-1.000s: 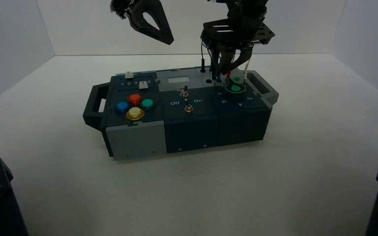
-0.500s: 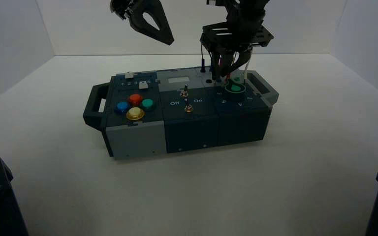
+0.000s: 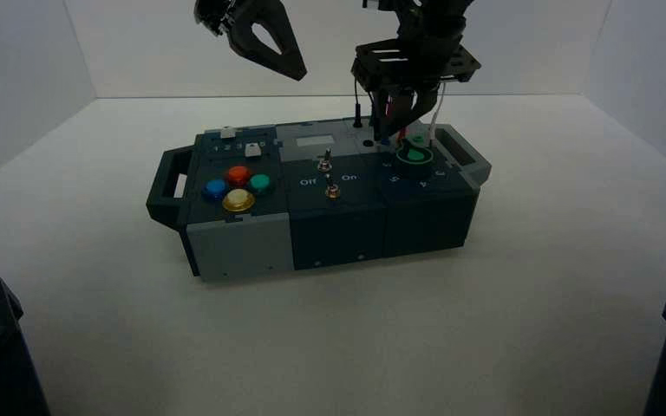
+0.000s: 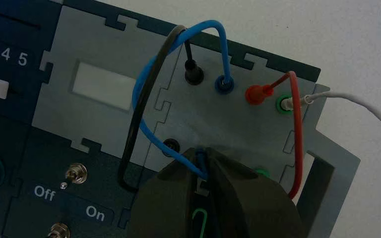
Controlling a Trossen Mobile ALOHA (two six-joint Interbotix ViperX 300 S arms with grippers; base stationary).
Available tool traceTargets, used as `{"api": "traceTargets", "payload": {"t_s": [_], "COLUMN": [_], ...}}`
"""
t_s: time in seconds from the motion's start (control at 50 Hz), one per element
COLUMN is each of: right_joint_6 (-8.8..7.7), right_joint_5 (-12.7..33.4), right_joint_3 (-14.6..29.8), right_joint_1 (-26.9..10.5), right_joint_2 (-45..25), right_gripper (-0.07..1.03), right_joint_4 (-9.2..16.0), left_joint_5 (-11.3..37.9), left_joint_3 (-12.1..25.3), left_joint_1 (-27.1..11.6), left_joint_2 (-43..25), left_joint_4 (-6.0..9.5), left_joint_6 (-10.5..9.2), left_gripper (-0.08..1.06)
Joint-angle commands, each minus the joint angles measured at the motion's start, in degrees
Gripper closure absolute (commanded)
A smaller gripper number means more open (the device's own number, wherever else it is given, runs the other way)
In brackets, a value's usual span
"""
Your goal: Pull the blue wire.
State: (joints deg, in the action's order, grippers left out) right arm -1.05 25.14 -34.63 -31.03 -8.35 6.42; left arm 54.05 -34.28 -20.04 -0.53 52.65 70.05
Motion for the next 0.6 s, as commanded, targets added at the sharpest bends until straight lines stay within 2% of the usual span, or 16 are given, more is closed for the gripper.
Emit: {"api": "traceTargets", "payload": {"t_s": [0.02, 0.6], "right_joint_6": [0.09, 0.09], "right_joint_5": [0.5, 4.1], "right_joint_3": [1.4, 2.8], "right_joint_1": [0.6, 0.6], "right_joint_2": [1.1, 3.0], "right_gripper": [0.98, 0.98], "right_joint_4": [-0.2, -0.8], "left_joint_5": [0.2, 0.8], "left_joint_3": [0.5, 0.5], "left_joint_1": [0.0, 0.2], "left_joint_2": [0.7, 0.9], "left_joint_4": [0.44, 0.44], "left_joint_6": [0.7, 0.7], "left_gripper": [1.0, 1.0]}}
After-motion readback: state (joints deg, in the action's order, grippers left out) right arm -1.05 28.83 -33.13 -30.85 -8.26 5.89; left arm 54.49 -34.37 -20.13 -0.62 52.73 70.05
